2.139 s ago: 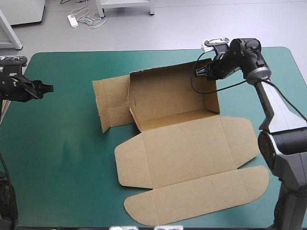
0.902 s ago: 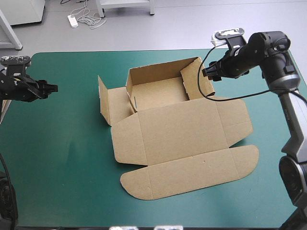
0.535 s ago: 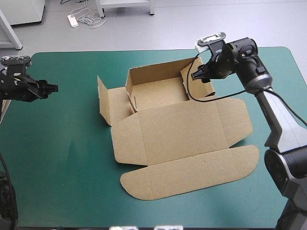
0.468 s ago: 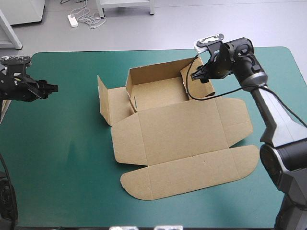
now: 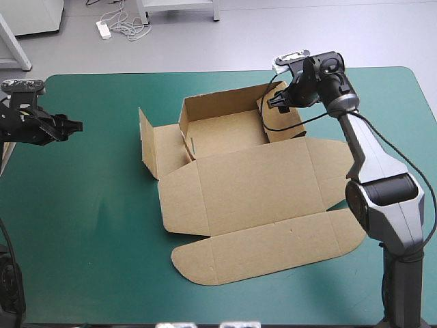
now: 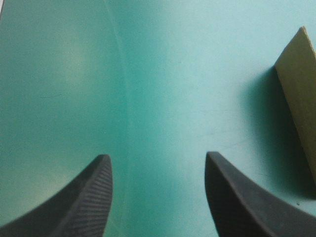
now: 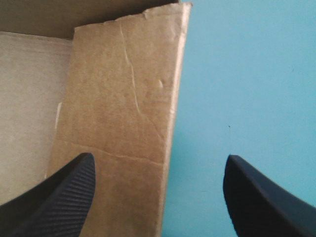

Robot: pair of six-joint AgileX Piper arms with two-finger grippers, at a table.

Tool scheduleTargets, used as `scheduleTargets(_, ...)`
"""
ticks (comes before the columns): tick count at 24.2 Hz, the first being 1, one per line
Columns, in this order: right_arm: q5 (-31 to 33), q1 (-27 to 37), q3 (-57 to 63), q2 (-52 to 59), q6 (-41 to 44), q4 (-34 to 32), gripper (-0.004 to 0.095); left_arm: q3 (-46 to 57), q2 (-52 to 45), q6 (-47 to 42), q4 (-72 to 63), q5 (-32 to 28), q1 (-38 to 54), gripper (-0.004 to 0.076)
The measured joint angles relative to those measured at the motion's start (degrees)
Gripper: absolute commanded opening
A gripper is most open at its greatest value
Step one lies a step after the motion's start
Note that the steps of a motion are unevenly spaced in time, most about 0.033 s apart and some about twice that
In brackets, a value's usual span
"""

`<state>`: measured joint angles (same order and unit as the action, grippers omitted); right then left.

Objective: Fold the box

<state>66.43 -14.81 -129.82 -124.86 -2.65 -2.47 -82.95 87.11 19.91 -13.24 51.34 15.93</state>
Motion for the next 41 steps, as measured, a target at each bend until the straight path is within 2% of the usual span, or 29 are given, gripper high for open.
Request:
scheduleTargets(7,1.0,0.76,-0.18,-2.21,-0.59,2.47,0.066,0.0,0.0,0.0,0.0,0.0,0.0,0.0402)
scheduleTargets(12,0.79,0.76,-0.38,-3.77,-0.69,5.23,0.0509,0.0,0.0,0.0,0.0,0.0,0.0,0.0402)
scheduleTargets(13,0.79,0.76,-0.38,-4.09,-0.69,5.34,0.0409,0.0,0.0,0.0,0.0,0.0,0.0,0.0402)
scheduleTargets(14,0.79,0.76,-0.38,-4.52,-0.69,5.4,0.0359,0.0,0.0,0.0,0.0,0.0,0.0,0.0402)
scheduleTargets(17,-0.31,0.76,-0.38,-4.72,-0.69,5.22,-0.0016,0.0,0.0,0.0,0.0,0.0,0.0,0.0402)
scheduleTargets(24,-1.78,1.34,-0.38,-4.54,-0.24,4.35,-0.0016,0.0,0.0,0.0,0.11,0.0,0.0,0.0402)
scheduleTargets(33,-1.45,4.14,-0.33,7.7,-1.58,5.48,-0.0017,0.0,3.27,0.0,-0.47,-0.64,0.0,0.0402)
scheduleTargets(36,-1.37,5.84,-0.33,12.08,-3.42,9.57,-0.0017,0.0,5.95,0.54,-2.76,-1.2,0.0,0.0402)
scheduleTargets(41,-1.65,9.85,-0.33,18.02,-6.8,19.38,-0.0017,0.0,11.39,6.32,-11.58,-3.26,0.0,0.0402)
